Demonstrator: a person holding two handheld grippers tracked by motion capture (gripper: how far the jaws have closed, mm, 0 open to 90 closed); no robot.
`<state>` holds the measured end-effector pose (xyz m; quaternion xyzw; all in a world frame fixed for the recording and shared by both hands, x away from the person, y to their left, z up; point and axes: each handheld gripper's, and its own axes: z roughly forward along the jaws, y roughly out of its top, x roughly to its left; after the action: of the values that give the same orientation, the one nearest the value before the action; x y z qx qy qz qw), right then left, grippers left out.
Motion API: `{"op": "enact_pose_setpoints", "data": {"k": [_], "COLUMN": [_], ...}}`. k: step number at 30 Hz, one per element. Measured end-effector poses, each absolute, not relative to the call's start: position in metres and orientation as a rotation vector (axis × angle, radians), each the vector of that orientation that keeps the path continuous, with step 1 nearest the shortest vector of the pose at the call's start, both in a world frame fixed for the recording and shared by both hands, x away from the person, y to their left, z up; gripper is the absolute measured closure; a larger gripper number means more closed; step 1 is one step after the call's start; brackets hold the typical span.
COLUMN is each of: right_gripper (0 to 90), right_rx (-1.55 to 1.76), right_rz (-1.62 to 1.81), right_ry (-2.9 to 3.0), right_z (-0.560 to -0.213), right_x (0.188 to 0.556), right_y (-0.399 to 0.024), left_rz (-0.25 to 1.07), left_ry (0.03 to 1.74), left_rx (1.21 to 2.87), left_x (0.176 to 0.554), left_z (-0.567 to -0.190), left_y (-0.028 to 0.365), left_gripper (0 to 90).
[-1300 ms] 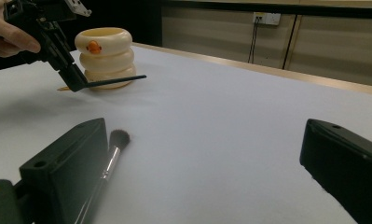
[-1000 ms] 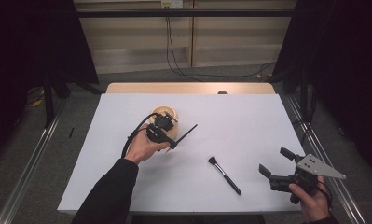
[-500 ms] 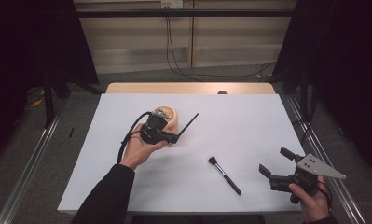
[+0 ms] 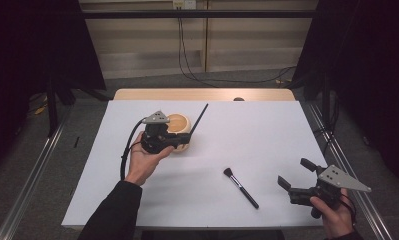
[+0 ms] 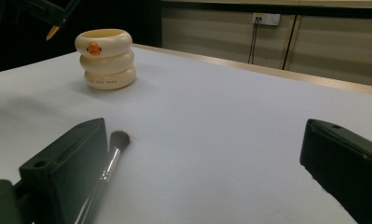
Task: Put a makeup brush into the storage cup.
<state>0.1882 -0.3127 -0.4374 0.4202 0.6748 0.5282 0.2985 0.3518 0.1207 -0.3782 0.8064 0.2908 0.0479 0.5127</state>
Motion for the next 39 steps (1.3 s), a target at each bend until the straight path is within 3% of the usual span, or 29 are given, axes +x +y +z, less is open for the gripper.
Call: {"op": "enact_pose_setpoints", "data": {"k": [7,20,39], "right_gripper": [0.5,0.5,0.3], "right_rx": [1.115,1.112,1.105], "right_rz": [1.404,1.404,1.430], "right_ry": [1.794,1.792,1.804], "right_z": [-0.437,-0.438,-0.437], "right_x": [0.188,0.189,0.189], "right_y": [-0.313,-0.312,-0.311], "left_rz": [0.166,0.086,0.108], "left_ry": [0.702,0.646,0.534], "left_rx": [1.880,1.844,1.861], "left_x": [0.344,0.328,0.290], "left_z": [-0.375,-0.375,-0.371], "left_y": [0.125,0.134,0.138], "left_gripper": [83.9,83.9,83.9]}}
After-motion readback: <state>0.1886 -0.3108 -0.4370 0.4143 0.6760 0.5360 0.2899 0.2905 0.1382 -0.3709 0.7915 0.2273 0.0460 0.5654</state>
